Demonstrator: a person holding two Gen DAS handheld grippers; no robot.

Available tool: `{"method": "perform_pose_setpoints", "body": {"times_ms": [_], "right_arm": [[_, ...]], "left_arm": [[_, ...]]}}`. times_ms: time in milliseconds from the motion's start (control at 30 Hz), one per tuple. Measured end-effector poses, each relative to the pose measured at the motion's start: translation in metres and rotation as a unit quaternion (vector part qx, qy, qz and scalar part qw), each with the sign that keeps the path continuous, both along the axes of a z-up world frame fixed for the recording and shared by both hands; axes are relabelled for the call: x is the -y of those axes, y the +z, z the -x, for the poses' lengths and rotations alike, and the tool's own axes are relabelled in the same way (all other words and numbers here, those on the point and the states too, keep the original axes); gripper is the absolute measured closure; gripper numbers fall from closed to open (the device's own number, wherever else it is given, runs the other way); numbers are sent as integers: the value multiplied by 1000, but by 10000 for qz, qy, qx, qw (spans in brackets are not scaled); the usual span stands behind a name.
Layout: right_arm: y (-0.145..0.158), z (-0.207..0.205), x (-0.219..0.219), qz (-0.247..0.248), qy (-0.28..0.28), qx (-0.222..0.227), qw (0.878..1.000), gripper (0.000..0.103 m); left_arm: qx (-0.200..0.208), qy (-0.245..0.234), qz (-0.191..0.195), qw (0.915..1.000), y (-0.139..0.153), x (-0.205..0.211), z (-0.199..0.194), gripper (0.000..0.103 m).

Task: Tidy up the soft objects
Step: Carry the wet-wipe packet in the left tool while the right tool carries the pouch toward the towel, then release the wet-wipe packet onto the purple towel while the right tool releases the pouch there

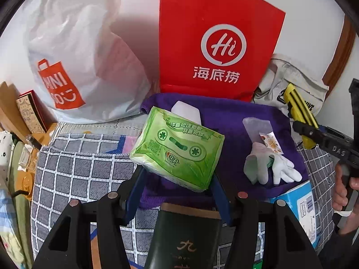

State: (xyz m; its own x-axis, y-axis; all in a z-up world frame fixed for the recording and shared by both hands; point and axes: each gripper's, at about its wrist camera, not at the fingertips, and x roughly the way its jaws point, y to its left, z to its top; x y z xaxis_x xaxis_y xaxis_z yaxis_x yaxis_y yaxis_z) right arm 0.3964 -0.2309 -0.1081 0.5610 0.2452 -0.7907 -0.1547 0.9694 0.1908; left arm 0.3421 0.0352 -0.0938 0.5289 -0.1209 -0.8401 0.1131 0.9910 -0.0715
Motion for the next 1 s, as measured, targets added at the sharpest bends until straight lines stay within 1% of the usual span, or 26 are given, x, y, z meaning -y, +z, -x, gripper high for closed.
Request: {"method": "perform_pose_setpoints", "body": {"times_ms": [100,267,467,567,633,700,767,800,833,900,933,967,1000], "right_arm": [[-15,-7,2,-16,-2,-164,9999,52],[-37,-17,1,-29,83,-428,9990,51],[-51,-21,1,42,166,-574,9982,51],[-56,-25,-2,62,174,-657,9977,50],[-59,-26,-4,62,197,-690,9974,47],[-61,-26,-6,33,229,-702,9973,46],[-64,-26,-9,-27,296,-765,9966,43],[-64,-26,-10,-24,316,-781,9964,39],[-64,-26,-11,12,322,-775,9965,31],[-62,-24,-12,112,267,-684,9972,21],[-59,-23,-12,121,254,-616,9977,18],[-56,-21,-12,88,250,-536,9982,17],[-53,-21,-11,42,249,-496,9985,16]], "left_arm": [[-35,-89,13,10000,-6,8,-8,48],[-195,-394,24,9990,-22,31,-22,47],[-380,-559,68,9977,-38,49,-36,47],[-515,-662,-70,9964,-46,57,-42,46],[-519,-703,-145,9961,-48,60,-43,46],[-535,-765,-141,9955,-50,62,-44,46],[-582,-748,-97,9955,-52,63,-47,46],[-629,-740,-78,9952,-54,63,-48,46],[-663,-748,-66,9950,-54,64,-50,45],[-749,-774,-3,9942,-57,64,-52,41],[-765,-756,39,9942,-58,65,-53,36],[-762,-728,78,9944,-57,64,-52,31],[-750,-696,122,9947,-56,62,-51,29]]}}
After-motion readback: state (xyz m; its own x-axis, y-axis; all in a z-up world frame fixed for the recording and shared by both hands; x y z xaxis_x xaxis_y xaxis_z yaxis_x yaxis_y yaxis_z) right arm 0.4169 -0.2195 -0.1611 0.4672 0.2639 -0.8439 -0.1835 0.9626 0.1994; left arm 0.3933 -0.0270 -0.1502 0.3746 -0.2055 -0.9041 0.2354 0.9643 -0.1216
